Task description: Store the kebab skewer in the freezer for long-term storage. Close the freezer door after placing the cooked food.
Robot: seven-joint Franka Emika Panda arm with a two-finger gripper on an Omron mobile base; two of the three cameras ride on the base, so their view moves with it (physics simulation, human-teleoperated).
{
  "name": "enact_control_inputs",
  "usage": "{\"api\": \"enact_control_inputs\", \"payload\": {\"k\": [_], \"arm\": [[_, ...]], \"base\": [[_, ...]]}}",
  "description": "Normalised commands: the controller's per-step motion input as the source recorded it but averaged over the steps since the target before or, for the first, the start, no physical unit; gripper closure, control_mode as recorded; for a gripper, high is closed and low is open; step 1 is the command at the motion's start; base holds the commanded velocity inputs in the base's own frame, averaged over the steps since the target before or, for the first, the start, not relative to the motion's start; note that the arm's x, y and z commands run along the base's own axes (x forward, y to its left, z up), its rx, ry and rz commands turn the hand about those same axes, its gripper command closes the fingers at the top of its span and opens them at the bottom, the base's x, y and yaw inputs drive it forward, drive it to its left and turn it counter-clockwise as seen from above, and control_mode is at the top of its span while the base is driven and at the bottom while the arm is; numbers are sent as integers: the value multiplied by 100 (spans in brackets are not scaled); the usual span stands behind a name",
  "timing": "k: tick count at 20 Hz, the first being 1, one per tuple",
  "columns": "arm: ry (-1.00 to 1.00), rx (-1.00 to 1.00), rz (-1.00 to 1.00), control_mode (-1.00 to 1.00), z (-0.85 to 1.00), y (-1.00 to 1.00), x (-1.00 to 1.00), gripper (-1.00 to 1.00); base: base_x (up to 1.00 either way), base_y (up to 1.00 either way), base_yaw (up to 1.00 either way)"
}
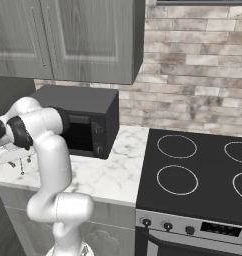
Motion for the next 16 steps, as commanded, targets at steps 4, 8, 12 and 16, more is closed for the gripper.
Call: {"api": "enact_control_inputs", "payload": {"k": [4,8,12,16], "arm": [[-13,0,0,-100,-32,0,0,-100],[-11,2,0,-100,-30,0,0,-100],[-8,6,0,-100,-29,-3,0,-100],[-3,8,0,-100,-29,0,0,100]], "base": [[0,0,0],[0,0,0],[0,0,0],[0,0,0]]}}
